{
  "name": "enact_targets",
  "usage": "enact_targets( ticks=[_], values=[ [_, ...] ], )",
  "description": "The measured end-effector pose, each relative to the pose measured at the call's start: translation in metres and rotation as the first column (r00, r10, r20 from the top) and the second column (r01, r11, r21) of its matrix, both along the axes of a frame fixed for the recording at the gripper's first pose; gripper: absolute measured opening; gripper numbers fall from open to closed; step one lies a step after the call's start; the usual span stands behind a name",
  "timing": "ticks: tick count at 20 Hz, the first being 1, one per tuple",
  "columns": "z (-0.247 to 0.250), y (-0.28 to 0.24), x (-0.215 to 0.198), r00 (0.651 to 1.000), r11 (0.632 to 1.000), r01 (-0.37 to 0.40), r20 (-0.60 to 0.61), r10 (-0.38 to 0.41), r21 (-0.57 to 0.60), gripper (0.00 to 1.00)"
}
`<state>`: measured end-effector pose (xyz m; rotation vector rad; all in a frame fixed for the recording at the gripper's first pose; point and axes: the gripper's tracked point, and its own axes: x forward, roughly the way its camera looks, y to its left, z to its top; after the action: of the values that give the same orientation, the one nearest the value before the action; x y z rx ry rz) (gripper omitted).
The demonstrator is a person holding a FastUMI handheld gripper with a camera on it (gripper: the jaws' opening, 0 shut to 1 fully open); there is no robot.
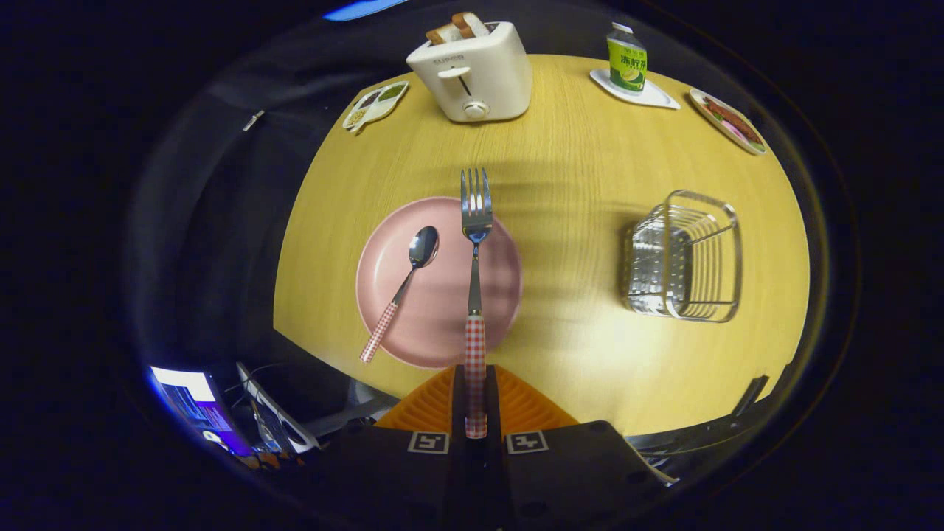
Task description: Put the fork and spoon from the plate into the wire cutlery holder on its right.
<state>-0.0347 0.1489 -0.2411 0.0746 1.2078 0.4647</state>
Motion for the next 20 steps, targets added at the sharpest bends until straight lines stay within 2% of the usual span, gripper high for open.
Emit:
enact_targets(
  ticks=[4,9,12,14,17,20],
  values=[
    [0.042,-0.074,0.004,1.0,0.997,-0.017,0.012,0.018,-0.079,0.13],
    [0.051,-0.133,-0.001,0.989,0.973,-0.098,-0.133,0.071,-0.208,0.13],
    [0.038,-0.152,-0.002,0.951,0.937,-0.207,-0.283,0.125,-0.281,0.14],
    [0.031,-0.16,-0.001,0.913,0.905,-0.283,-0.379,0.151,-0.319,0.13],
    [0.024,-0.16,0.011,0.865,0.873,-0.339,-0.481,0.142,-0.351,0.13],
    [0.021,-0.165,0.021,0.835,0.85,-0.366,-0.536,0.121,-0.378,0.13]
  ],
)
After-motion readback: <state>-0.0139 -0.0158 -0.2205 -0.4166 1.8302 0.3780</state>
